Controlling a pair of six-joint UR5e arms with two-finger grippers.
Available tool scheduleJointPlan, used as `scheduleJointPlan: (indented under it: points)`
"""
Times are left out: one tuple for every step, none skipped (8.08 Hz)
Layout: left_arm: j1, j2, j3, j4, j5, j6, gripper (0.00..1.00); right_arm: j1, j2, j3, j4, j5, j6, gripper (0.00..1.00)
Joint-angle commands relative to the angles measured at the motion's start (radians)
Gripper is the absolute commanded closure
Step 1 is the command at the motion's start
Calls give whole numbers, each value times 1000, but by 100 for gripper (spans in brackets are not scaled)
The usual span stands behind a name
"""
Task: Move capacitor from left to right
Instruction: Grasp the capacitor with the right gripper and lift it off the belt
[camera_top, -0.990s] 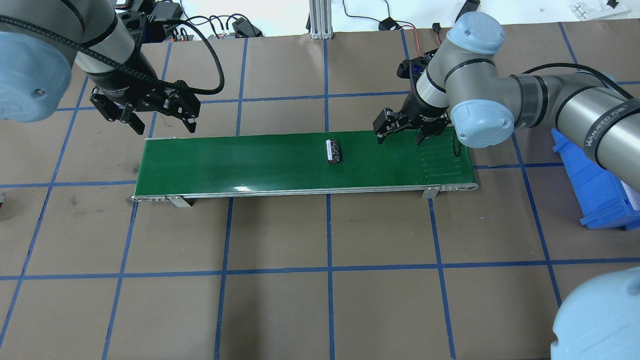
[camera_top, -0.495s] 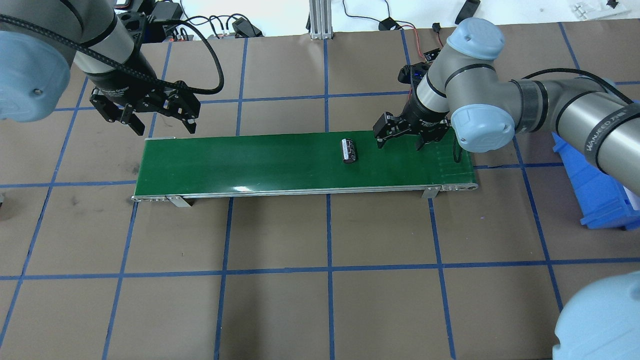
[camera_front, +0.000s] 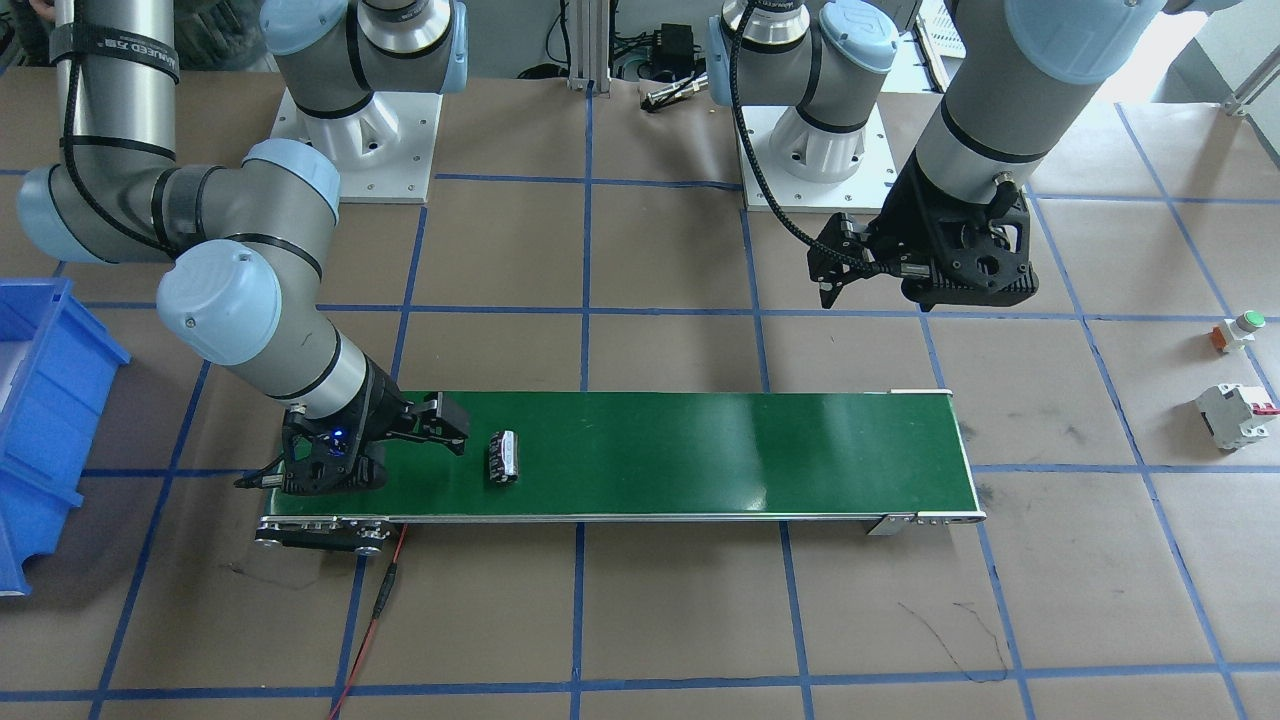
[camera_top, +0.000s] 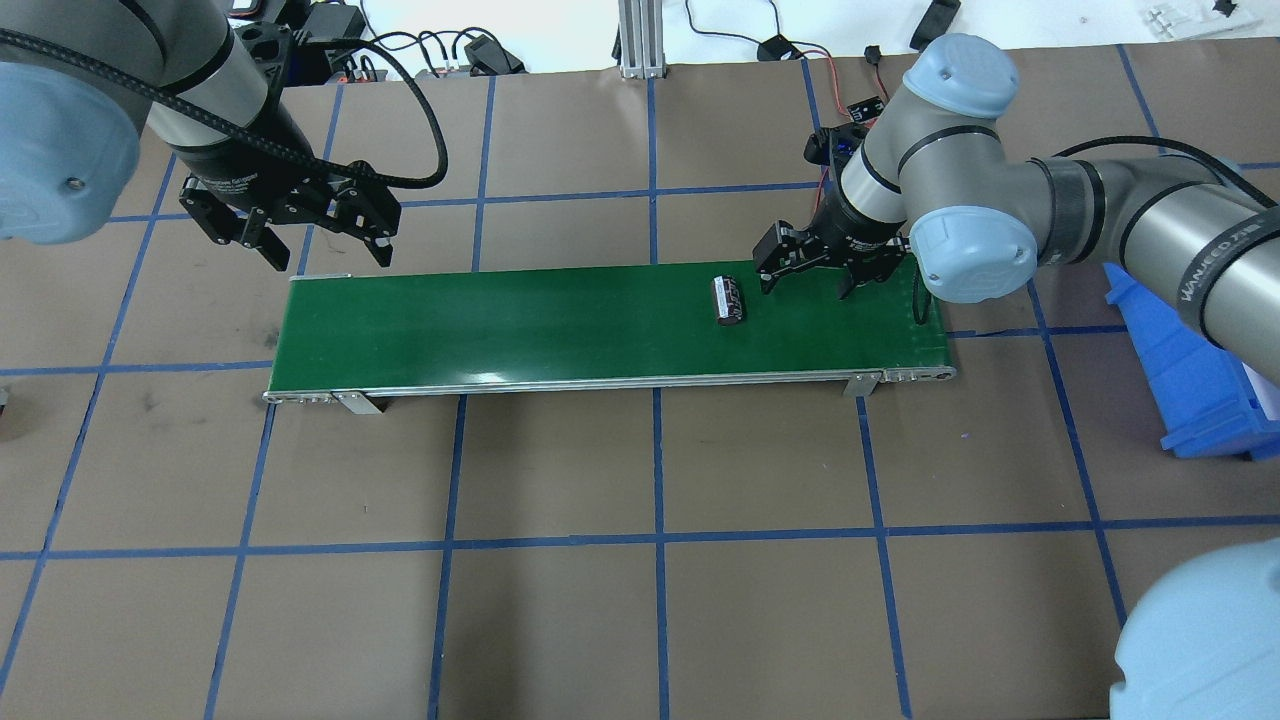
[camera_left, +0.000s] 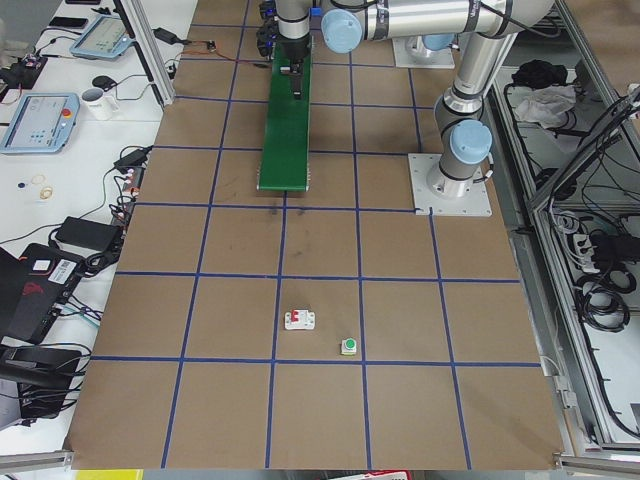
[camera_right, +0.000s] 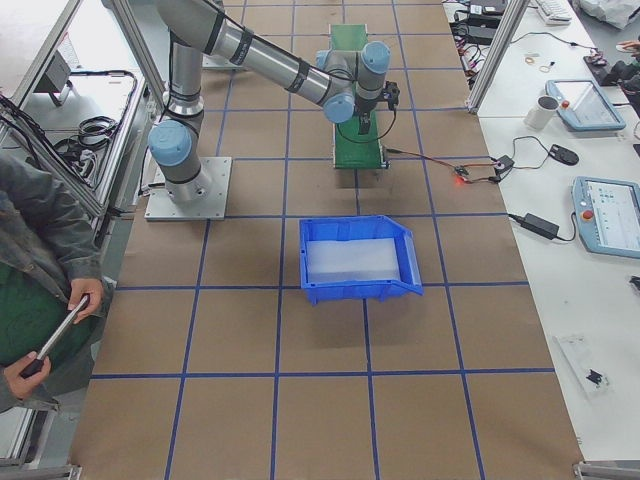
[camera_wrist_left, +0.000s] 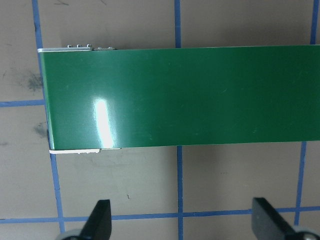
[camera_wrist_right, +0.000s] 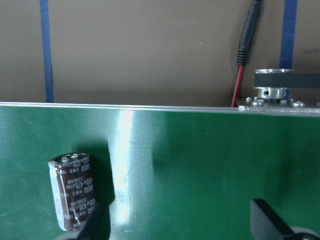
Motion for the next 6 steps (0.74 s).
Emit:
scheduleJointPlan:
  points:
    - [0, 0, 1, 2, 0, 0, 0, -6, 0, 3, 0, 0, 4, 0]
    - [0, 0, -1, 2, 0, 2, 0, -4, 0, 5, -2, 0, 4, 0]
    - [0, 0, 1, 2, 0, 2, 0, -4, 0, 5, -2, 0, 6, 0]
    - [0, 0, 1, 2, 0, 2, 0, -4, 0, 6, -2, 0, 6, 0]
    - [0, 0, 1, 2, 0, 2, 0, -6, 0, 18, -3, 0, 6, 0]
    - [0, 0, 1, 2, 0, 2, 0, -4, 0, 31, -5, 0, 6, 0]
